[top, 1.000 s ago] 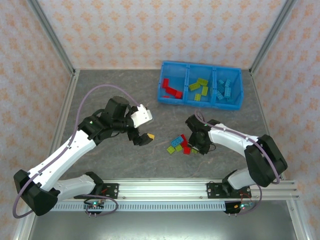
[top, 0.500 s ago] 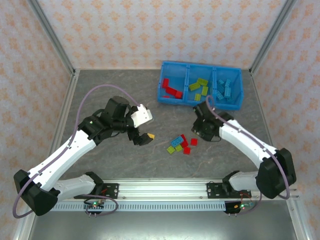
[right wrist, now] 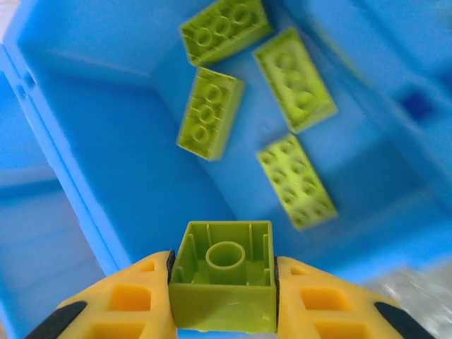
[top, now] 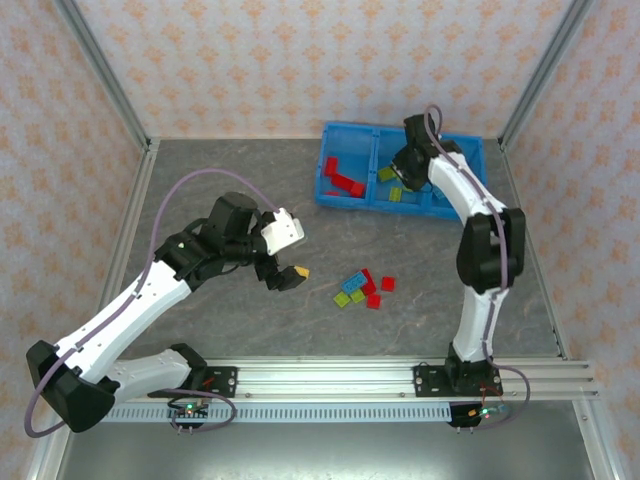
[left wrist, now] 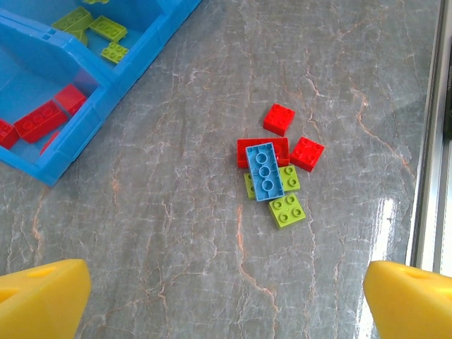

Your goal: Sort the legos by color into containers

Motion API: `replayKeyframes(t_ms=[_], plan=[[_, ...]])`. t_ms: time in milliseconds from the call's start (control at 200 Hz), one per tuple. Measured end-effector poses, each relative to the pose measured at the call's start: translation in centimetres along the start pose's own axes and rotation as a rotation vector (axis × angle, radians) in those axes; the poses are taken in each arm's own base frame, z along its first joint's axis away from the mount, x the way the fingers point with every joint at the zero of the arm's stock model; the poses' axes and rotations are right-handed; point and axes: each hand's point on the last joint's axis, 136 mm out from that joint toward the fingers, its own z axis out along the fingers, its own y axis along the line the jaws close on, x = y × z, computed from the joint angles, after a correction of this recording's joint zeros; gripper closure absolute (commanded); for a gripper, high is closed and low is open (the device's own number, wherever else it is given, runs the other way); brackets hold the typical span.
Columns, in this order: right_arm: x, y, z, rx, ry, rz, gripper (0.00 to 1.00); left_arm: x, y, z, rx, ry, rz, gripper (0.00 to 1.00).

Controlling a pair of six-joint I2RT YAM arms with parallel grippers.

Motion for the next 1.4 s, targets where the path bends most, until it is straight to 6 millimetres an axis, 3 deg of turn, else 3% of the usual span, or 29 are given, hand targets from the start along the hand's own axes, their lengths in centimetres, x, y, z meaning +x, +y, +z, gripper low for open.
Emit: replayKeyframes(t_ms=[135, 280, 375, 455, 591, 676, 736, 801, 886, 1071, 1141, 1401], plan=[[-1.5, 1.9, 1.7, 0.004, -0.001, -0.032, 0.4, -0.4, -0.1, -0.8, -0.015, -0.023, 0.011, 0.0], [-2.0, 2.3, 0.5, 0.008, -0.002, -0.078, 0.38, -0.6, -0.1, -1.1, -0.022, -0.038, 0.017, 0.0], [-1.2, 1.1, -0.8, 0.023, 0.008, -0.101, 0.38, -0.4, -0.1, -0.9, -0.02, -0.033, 0.015, 0.0], [0.5, -1.1, -2.8, 0.043, 0.026, -0.117, 0.38, -0.3, 0.0, -0.5, -0.016, -0.027, 0.011, 0.0], [4.3, -4.2, -8.5, 0.024, 0.025, -0.161, 0.37, 0.1, 0.2, 0.6, -0.001, -0.006, 0.002, 0.0], [7.6, -5.1, -11.6, -0.02, 0.027, -0.216, 0.37, 0.5, 0.2, 1.5, 0.018, 0.015, -0.007, 0.0], [10.4, -6.0, -12.6, -0.037, 0.052, -0.263, 0.37, 0.7, 0.1, 2.0, 0.035, 0.025, -0.013, 0.0], [13.5, -7.6, -12.3, -0.016, 0.101, -0.306, 0.37, 0.8, 0.1, 2.4, 0.044, 0.029, -0.015, 0.0], [16.9, -10.9, -10.5, 0.065, 0.175, -0.344, 0.37, 0.6, 0.2, 2.6, 0.047, 0.02, -0.013, 0.0], [20.2, -17.9, -7.4, 0.248, 0.271, -0.367, 0.44, 0.3, 0.1, 2.6, 0.054, 0.007, -0.009, 0.0], [20.6, -18.9, -7.0, 0.275, 0.286, -0.369, 0.44, 0.3, 0.0, 2.5, 0.056, 0.005, -0.008, 0.0], [22.2, -19.2, -4.2, 0.29, 0.361, -0.406, 0.46, 0.1, 0.0, 2.3, 0.052, -0.004, 0.003, 0.0]])
